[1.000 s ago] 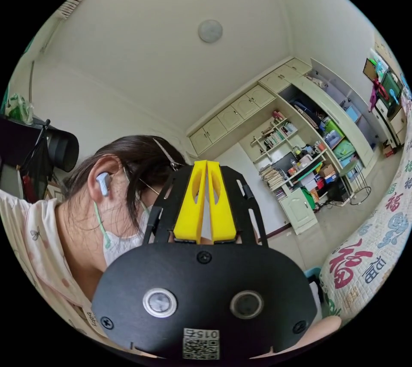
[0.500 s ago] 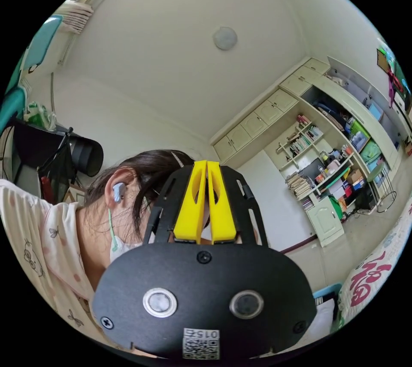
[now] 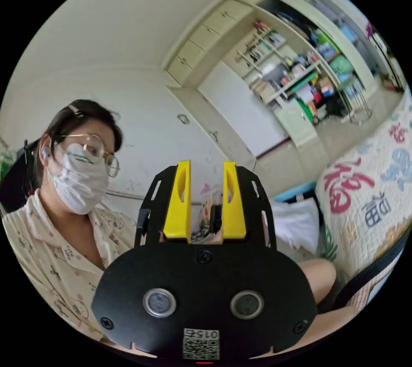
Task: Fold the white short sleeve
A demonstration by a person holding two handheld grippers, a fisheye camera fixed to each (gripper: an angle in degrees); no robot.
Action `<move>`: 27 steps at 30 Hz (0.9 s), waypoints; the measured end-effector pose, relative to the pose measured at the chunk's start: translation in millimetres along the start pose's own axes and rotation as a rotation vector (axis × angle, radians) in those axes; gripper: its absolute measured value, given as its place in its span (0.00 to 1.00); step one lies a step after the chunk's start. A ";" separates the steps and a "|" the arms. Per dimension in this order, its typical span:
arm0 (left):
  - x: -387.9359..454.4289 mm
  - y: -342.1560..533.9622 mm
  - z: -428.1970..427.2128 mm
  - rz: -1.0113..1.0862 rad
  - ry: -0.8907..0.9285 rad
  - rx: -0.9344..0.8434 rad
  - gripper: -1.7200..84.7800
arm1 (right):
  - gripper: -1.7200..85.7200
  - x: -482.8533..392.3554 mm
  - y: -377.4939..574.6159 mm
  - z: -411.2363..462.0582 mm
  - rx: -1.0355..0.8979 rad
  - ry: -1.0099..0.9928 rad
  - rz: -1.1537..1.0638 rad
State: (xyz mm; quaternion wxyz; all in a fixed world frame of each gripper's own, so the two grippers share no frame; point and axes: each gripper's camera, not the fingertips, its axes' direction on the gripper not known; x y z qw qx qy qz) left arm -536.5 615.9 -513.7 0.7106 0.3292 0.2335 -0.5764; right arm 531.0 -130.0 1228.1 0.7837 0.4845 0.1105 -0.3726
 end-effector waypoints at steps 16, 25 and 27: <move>350.9 -72.2 148.9 0.530 0.680 -0.129 0.01 | 0.09 -99.9 -50.0 96.7 -0.291 0.398 -0.337; 479.1 -52.1 283.9 0.677 0.710 -0.166 0.01 | 0.07 -143.5 -80.4 -79.6 0.280 0.158 -0.190; 464.6 -31.5 299.6 0.659 0.639 -0.165 0.01 | 0.07 -140.8 -52.8 -132.1 0.408 0.118 -0.121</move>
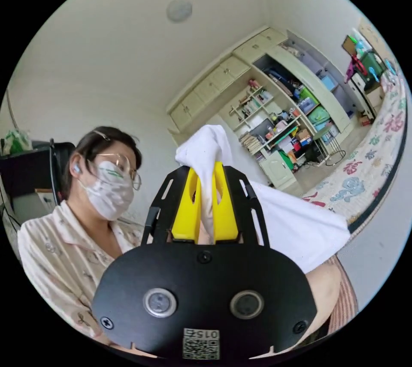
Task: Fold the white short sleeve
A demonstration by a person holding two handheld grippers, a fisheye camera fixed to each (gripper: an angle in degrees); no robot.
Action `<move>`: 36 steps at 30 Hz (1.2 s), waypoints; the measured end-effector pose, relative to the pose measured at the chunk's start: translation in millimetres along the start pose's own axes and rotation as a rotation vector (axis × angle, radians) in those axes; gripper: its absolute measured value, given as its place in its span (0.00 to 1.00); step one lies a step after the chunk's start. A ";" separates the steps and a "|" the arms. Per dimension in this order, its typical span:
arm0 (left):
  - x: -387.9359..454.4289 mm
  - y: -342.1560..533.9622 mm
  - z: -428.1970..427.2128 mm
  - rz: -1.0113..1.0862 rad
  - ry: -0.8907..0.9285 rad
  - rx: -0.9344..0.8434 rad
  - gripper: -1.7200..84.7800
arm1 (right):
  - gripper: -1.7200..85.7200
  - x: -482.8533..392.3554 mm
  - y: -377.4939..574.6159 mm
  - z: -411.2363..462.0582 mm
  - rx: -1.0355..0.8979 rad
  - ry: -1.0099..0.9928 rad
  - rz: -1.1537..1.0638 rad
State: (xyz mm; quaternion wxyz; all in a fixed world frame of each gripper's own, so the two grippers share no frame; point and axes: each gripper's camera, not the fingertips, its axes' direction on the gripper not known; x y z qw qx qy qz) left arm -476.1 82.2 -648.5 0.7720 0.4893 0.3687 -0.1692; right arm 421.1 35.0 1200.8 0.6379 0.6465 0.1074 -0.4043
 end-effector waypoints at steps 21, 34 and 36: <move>-232.1 368.0 215.1 -0.773 -0.092 -0.299 0.17 | 0.11 -74.4 119.9 -1.6 -0.639 0.551 0.171; -325.1 443.4 337.7 -0.845 -0.031 -0.369 0.16 | 0.14 -94.9 40.0 2.1 -0.273 0.631 0.013; -330.2 449.8 342.9 -0.840 -0.040 -0.376 0.15 | 0.16 -48.3 24.9 35.5 -0.243 0.611 0.010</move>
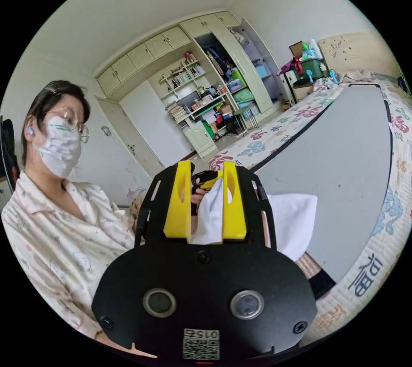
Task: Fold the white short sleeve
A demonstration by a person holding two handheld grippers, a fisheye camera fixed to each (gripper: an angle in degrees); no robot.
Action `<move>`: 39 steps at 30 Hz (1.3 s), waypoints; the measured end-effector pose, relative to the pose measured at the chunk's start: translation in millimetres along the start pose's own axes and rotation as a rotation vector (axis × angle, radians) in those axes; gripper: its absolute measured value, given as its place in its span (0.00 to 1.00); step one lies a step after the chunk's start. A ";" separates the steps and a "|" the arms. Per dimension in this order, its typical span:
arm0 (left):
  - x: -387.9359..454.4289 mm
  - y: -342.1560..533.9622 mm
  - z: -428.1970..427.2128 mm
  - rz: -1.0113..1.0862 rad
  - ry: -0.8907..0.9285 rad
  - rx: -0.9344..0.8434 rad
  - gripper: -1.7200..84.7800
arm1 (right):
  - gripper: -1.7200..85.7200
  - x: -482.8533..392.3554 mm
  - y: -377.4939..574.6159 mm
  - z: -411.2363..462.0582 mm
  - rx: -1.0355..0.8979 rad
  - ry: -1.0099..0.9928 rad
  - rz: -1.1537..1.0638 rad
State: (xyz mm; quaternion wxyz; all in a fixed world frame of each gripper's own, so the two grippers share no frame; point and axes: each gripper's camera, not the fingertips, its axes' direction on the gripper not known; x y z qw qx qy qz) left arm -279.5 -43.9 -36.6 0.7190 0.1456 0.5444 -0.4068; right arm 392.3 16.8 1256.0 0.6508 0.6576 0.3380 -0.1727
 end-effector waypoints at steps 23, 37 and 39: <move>-77.3 -6.6 10.0 0.066 0.018 -0.110 0.08 | 0.12 38.7 -6.6 258.3 -0.550 0.088 0.111; -60.3 16.7 -56.2 0.191 -0.066 -0.081 0.02 | 0.04 -4.8 83.5 206.5 -0.317 0.202 0.062; -51.2 12.2 -79.9 0.202 -0.044 -0.035 0.02 | 0.03 -18.5 89.1 144.7 -0.152 0.217 0.063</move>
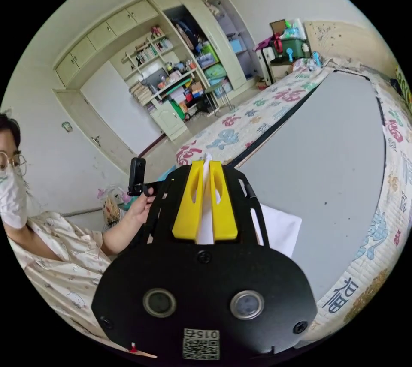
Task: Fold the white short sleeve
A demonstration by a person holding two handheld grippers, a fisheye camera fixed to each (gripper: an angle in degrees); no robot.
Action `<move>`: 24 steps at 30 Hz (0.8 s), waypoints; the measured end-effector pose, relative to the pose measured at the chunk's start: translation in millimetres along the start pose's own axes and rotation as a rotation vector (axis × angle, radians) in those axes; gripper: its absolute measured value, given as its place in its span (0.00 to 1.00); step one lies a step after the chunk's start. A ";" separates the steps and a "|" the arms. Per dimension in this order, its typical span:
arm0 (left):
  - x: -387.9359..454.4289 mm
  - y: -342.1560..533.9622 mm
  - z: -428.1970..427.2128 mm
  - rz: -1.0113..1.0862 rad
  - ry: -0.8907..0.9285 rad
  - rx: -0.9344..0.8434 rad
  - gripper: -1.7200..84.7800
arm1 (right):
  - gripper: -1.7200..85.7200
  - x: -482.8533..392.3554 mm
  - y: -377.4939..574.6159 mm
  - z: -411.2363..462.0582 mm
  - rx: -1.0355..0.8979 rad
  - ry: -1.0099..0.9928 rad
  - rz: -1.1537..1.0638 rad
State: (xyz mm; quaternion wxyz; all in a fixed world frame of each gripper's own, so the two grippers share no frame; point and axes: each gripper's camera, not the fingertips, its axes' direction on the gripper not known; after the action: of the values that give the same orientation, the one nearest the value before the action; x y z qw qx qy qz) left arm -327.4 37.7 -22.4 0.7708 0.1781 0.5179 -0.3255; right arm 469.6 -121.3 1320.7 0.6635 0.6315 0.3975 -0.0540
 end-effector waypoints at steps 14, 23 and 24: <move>188.7 -109.5 -282.1 0.414 -0.146 0.427 0.02 | 0.03 -43.5 126.3 -278.6 0.671 0.180 -0.052; 201.9 -106.9 -332.0 0.483 -0.125 0.489 0.02 | 0.03 -58.3 168.5 -303.0 0.788 0.175 -0.077; 196.9 -106.0 -331.3 0.478 -0.122 0.491 0.02 | 0.03 -55.7 170.1 -303.4 0.795 0.181 -0.070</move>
State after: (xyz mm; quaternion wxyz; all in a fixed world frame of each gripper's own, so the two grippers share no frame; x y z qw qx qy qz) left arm -576.7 101.1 -328.4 0.7888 0.4547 0.3209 -0.2609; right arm 390.2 155.4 1523.6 0.3280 0.8270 0.4237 -0.1702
